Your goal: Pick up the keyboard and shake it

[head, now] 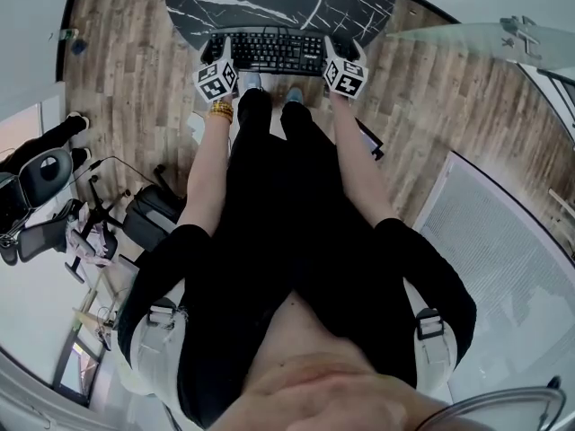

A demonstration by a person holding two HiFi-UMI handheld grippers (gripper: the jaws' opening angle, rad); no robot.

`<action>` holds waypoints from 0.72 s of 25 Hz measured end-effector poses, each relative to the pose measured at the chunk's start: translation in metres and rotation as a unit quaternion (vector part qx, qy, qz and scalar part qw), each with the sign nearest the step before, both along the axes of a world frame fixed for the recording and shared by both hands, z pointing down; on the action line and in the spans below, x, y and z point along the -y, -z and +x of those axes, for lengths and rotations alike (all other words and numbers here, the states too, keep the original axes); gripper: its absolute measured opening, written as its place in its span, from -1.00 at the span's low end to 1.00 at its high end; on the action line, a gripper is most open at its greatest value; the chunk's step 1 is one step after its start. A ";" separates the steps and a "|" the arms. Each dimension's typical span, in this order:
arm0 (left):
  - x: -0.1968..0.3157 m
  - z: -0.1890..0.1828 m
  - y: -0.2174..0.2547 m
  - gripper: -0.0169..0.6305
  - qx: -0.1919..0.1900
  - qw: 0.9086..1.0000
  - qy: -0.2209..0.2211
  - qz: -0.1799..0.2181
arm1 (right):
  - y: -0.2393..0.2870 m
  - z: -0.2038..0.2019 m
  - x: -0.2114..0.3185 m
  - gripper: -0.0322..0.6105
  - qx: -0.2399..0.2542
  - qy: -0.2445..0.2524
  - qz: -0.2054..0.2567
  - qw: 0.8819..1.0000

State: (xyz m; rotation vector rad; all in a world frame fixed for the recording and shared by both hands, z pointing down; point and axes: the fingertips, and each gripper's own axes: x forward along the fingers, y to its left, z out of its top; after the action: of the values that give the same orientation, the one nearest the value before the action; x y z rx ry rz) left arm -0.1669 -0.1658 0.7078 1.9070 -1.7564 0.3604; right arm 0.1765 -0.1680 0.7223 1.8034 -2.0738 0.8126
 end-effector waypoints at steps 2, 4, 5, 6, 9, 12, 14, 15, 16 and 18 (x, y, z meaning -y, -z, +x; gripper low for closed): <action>0.008 0.024 0.016 -0.33 0.024 0.999 -0.032 0.025 | 0.013 -0.023 0.005 0.00 -0.012 0.031 0.021 0.999; 0.013 0.046 0.032 -0.38 0.048 0.996 -0.061 0.049 | 0.026 -0.045 0.008 0.00 -0.020 0.058 0.042 0.997; 0.014 0.055 0.039 -0.41 0.058 0.994 -0.072 0.060 | 0.032 -0.056 0.008 0.00 -0.024 0.071 0.052 0.996; 0.014 0.062 0.046 -0.46 0.067 0.992 -0.079 0.070 | 0.039 -0.066 0.008 -0.02 -0.029 0.084 0.062 0.994; 0.010 0.080 0.061 -0.76 0.083 0.988 -0.096 0.092 | 0.060 -0.091 0.004 -0.38 -0.043 0.107 0.093 0.989; 0.002 0.096 0.070 -0.89 0.097 0.983 -0.113 0.107 | 0.080 -0.109 -0.001 -0.52 -0.049 0.118 0.121 0.984; -0.004 0.103 0.079 -0.90 0.113 0.979 -0.116 0.127 | 0.091 -0.116 -0.007 -0.64 -0.063 0.118 0.143 0.981; -0.008 0.106 0.085 -0.91 0.123 0.976 -0.116 0.138 | 0.095 -0.118 -0.011 -0.67 -0.074 0.115 0.153 0.979; -0.014 0.109 0.091 -0.91 0.132 0.973 -0.117 0.149 | 0.099 -0.119 -0.018 -0.70 -0.085 0.111 0.161 0.977; -0.024 0.113 0.102 -0.91 0.144 0.968 -0.121 0.167 | 0.103 -0.121 -0.029 -0.72 -0.100 0.108 0.172 0.974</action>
State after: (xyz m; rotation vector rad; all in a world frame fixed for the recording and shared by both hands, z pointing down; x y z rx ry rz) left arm -0.0542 -0.1422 0.6059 2.4252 -1.8611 0.4737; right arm 0.0551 -0.1389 0.6191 1.6919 -2.3255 0.2120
